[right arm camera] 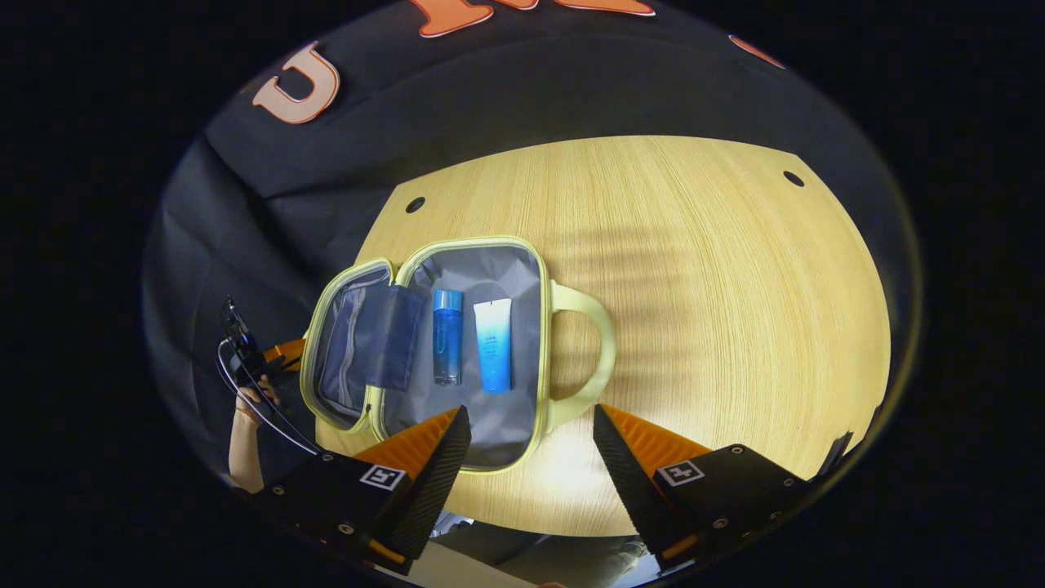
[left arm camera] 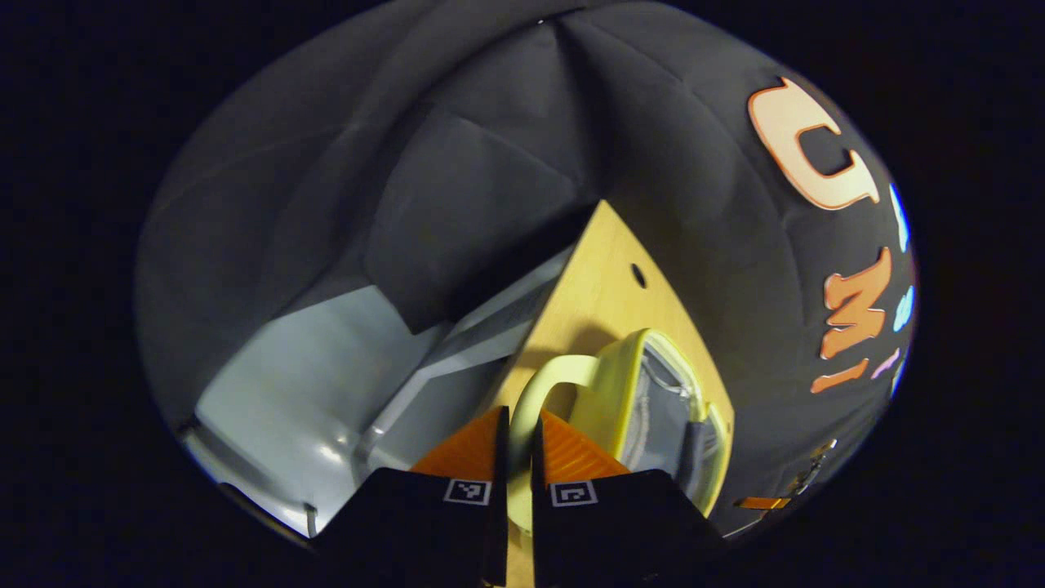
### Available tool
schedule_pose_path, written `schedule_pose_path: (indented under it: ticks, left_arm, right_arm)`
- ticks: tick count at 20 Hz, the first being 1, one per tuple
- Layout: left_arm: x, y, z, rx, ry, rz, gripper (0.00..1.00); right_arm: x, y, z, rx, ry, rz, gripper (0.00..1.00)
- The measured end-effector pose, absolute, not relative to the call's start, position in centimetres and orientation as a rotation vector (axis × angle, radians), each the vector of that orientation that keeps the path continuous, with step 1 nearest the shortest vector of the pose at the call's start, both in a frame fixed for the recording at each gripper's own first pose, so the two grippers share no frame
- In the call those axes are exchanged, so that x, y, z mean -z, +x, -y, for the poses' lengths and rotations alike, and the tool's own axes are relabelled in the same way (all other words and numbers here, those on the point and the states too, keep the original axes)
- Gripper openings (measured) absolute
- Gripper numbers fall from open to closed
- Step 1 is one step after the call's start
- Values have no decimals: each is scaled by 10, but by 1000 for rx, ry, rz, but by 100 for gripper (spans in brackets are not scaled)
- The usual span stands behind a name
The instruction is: First open the suitcase, pack the skin care products into it, and then close the suitcase.
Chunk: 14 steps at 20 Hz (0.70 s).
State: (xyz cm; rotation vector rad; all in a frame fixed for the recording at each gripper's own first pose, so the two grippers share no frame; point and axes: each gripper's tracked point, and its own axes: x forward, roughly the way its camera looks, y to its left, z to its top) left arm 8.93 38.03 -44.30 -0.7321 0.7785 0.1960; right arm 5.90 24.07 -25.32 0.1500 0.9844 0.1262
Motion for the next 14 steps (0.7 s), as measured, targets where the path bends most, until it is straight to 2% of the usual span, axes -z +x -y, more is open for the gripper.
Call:
schedule_pose_path:
  ticks: [1,2,5,14]
  left_arm:
    - [442,94,-377,-206,-710,-783,12]
    - [435,95,-375,-207,-675,-781,8]
    - [408,91,-370,-220,-522,-795,8]
    - [283,110,-309,-143,-238,-699,7]
  right_arm:
    - [253,60,-241,-126,158,-982,96]
    - [252,62,-240,-125,165,-977,96]
    - [243,73,-232,-114,179,-933,96]
    - [176,97,-189,-70,195,-735,96]
